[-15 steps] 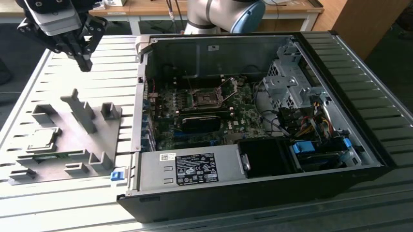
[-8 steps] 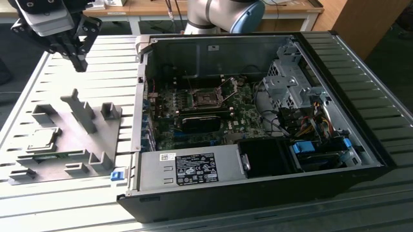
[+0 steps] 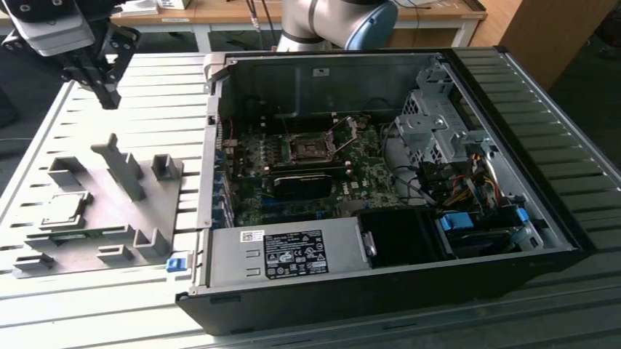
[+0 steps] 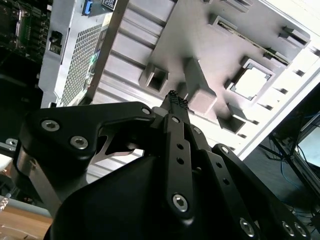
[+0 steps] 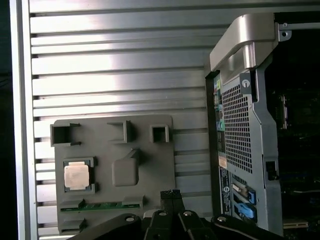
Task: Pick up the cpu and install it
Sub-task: 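Reach for the cpu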
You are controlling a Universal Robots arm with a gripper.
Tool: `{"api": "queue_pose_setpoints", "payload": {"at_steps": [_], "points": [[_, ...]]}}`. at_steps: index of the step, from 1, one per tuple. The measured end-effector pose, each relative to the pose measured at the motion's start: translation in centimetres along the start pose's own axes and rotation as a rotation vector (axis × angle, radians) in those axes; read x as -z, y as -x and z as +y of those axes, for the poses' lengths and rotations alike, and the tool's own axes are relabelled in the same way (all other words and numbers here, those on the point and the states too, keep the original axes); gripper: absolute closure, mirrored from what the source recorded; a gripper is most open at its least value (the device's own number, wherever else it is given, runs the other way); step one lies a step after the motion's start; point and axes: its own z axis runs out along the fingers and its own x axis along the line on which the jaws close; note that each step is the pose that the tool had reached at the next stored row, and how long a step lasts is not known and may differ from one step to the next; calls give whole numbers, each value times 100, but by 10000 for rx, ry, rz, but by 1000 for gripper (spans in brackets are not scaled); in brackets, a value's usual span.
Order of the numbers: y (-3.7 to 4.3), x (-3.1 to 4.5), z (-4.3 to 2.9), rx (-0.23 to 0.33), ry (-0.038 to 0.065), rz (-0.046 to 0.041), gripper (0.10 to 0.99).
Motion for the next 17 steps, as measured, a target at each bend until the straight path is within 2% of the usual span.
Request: {"api": "queue_pose_setpoints", "payload": {"at_steps": [17], "points": [[-309, -4, -69, 0, -1, 2, 980]]}}
